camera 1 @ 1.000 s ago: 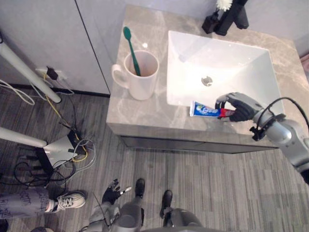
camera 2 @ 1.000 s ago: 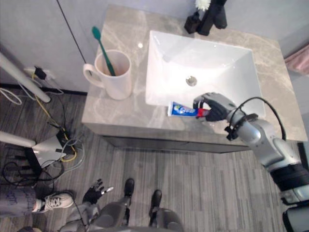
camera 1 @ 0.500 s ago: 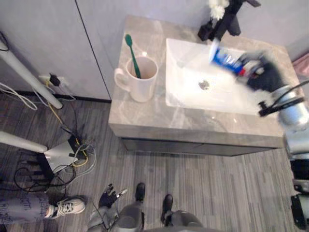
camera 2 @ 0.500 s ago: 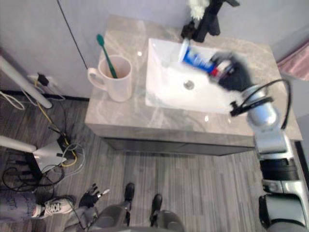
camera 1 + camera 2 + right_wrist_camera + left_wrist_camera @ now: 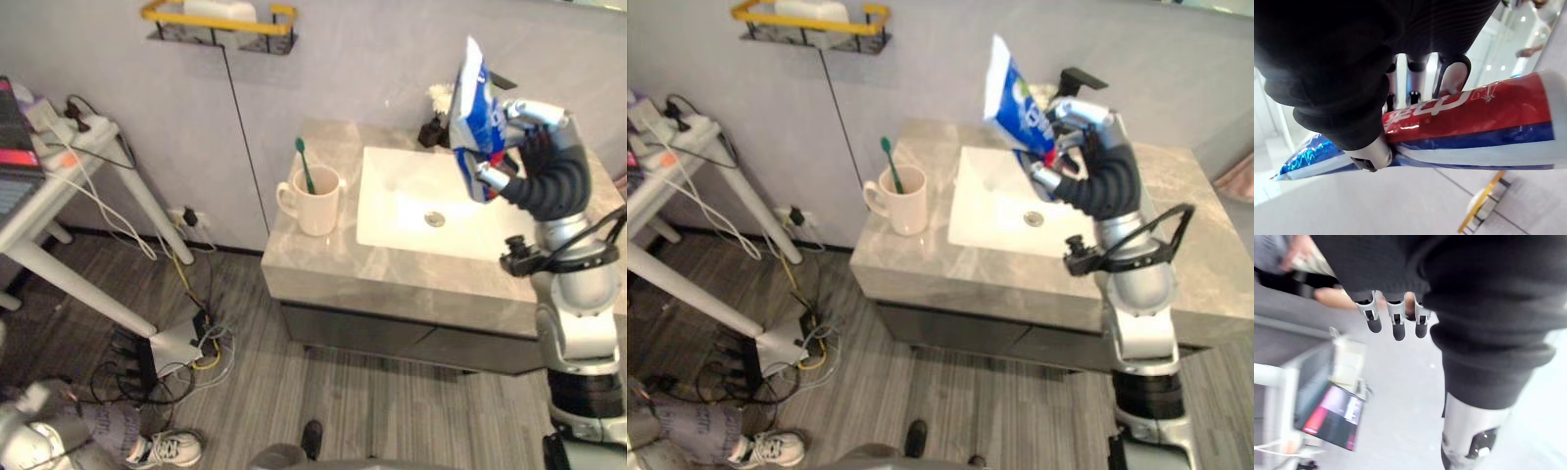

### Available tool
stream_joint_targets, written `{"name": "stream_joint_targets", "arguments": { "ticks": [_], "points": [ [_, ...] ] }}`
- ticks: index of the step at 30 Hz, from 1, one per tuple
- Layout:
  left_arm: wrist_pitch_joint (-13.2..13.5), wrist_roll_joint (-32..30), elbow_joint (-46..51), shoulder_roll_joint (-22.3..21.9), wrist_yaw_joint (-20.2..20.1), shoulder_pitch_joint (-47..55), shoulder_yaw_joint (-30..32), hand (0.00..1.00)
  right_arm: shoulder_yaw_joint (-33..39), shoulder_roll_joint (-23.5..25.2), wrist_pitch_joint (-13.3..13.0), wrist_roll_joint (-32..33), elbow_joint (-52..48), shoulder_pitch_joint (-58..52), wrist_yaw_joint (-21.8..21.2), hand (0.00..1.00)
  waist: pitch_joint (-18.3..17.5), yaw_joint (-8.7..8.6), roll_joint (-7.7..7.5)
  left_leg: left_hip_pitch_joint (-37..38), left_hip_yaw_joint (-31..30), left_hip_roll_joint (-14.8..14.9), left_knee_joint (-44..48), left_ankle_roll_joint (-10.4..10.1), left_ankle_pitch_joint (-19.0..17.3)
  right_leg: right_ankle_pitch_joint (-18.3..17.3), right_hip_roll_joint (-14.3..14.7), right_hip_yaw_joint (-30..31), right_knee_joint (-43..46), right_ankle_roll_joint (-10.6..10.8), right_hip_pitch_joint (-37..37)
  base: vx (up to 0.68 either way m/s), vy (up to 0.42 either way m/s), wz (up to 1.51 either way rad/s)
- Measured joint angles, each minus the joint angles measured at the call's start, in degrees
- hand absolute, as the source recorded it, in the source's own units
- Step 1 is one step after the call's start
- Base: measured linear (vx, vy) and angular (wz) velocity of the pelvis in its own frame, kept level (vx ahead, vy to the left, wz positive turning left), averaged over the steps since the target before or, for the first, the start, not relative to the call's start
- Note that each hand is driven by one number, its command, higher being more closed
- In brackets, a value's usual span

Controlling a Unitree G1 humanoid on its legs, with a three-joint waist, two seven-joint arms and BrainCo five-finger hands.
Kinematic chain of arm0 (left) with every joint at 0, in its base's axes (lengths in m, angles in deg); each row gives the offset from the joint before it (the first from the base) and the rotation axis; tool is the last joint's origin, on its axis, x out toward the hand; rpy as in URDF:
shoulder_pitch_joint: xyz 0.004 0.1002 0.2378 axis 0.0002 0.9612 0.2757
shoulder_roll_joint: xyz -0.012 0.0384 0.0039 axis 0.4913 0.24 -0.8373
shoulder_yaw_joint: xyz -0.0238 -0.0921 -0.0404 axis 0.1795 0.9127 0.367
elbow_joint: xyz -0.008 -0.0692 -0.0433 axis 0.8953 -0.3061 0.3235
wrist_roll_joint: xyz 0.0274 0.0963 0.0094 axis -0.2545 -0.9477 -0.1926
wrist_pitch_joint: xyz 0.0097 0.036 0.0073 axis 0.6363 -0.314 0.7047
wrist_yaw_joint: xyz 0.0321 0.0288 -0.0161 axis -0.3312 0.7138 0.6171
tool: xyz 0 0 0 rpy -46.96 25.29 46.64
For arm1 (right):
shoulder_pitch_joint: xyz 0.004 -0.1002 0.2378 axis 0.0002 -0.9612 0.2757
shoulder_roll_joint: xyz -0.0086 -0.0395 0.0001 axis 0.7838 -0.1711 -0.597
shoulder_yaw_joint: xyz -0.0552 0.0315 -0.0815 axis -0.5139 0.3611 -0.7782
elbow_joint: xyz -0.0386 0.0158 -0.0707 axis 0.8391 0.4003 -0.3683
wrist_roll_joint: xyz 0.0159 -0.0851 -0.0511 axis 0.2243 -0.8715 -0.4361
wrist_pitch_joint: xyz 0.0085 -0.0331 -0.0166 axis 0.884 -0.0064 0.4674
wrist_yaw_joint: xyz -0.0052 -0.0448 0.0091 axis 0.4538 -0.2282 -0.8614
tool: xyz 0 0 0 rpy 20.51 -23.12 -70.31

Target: Organize washtable

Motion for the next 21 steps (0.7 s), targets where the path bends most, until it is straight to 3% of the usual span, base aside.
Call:
{"name": "stream_joint_targets", "arguments": {
  "ticks": [2, 4, 11, 16, 21],
  "points": [
    [0.05, -0.66, 3.01, 2.52, -1.10, -0.35, -2.80, 0.00, -1.61, 1.18, 0.34, 0.58, -0.01, -0.43, -0.84, 1.00, -0.33, 0.05, -0.13, 0.00, -0.31, 0.02, 0.00, -0.02, 0.01, -0.07, 0.06, -0.17, 0.02, -0.12, 0.10, 0.00, -0.030, 0.08],
    [0.34, -0.68, 7.72, 3.97, -5.80, -0.38, -7.03, 0.00, -4.00, 3.23, 1.31, 2.51, -0.02, -2.80, -2.95, 1.00, -0.50, 0.37, -0.22, 0.23, -0.45, -0.03, 0.01, -0.24, 0.20, -0.10, 0.02, -0.20, 0.06, -0.16, 0.37, 0.00, -0.012, 0.03],
    [0.16, 5.50, 14.46, 2.71, -16.76, 2.39, -21.94, 0.00, -10.01, 6.37, 4.22, 6.03, -2.37, -8.48, -7.99, 1.00, -0.82, 0.33, 0.18, 0.44, -0.49, -0.06, 0.04, -0.27, 0.36, -0.11, -0.01, -0.18, 0.26, -0.18, 0.47, 0.00, 0.000, 0.00],
    [-3.37, 11.27, 14.53, -1.31, -23.12, 5.23, -40.41, 0.00, -15.88, 9.68, 5.26, 9.10, -2.43, -8.47, -8.27, 1.00, -0.98, -0.76, 0.44, 0.47, -0.23, 0.12, 0.13, -0.31, 0.72, -0.22, 0.03, -0.06, 1.09, -0.30, 0.04, -0.02, -0.012, -0.02],
    [-5.81, 12.65, 14.32, -2.15, -26.06, 5.08, -49.83, 0.00, -20.11, 10.96, 5.72, 9.10, -2.43, -8.37, -9.14, 1.00, -1.04, -1.94, 0.65, 0.44, 0.35, 0.29, 0.02, -0.48, 0.65, -0.21, 0.08, 0.13, 1.44, -0.29, -0.25, -0.03, -0.016, -0.03]
  ]
}}
